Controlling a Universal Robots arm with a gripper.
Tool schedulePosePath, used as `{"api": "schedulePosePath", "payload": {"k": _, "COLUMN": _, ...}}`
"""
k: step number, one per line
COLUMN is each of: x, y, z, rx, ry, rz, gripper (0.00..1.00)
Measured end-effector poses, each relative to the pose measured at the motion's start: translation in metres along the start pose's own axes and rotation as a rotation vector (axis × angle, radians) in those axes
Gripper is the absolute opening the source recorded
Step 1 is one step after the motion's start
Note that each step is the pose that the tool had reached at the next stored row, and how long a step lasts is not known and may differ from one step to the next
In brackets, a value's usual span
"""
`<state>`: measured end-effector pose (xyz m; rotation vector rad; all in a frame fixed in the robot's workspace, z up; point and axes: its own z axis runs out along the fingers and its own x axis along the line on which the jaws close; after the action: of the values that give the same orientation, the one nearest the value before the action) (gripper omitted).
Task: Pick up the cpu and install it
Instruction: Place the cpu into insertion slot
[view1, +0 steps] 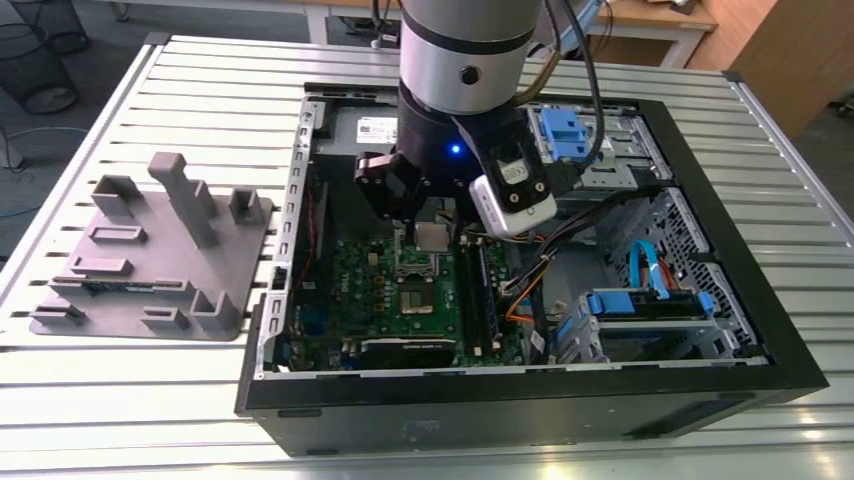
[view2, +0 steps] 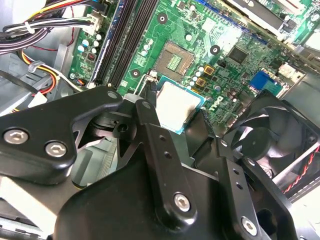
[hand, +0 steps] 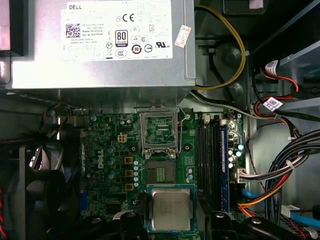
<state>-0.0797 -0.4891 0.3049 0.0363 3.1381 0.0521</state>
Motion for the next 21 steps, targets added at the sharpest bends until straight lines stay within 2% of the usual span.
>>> {"api": "schedulePosePath", "payload": {"k": 10, "x": 0.0000, "y": -0.0001, "z": 0.0005, "rx": -0.0001, "ry": -0.0001, "rz": 0.000, "gripper": 0.47}}
{"api": "schedulePosePath", "payload": {"k": 14, "x": 0.0000, "y": -0.0024, "z": 0.0013, "rx": -0.0001, "ry": 0.0000, "rz": 0.000, "gripper": 0.47}}
{"api": "schedulePosePath", "payload": {"k": 18, "x": 0.0003, "y": -0.0041, "z": 0.0050, "rx": -0.0001, "ry": -0.0001, "rz": 0.000, "gripper": 0.47}}
{"api": "schedulePosePath", "payload": {"k": 21, "x": 0.0004, "y": -0.0050, "z": 0.0103, "rx": 0.0000, "ry": 0.0000, "rz": 0.000, "gripper": 0.47}}
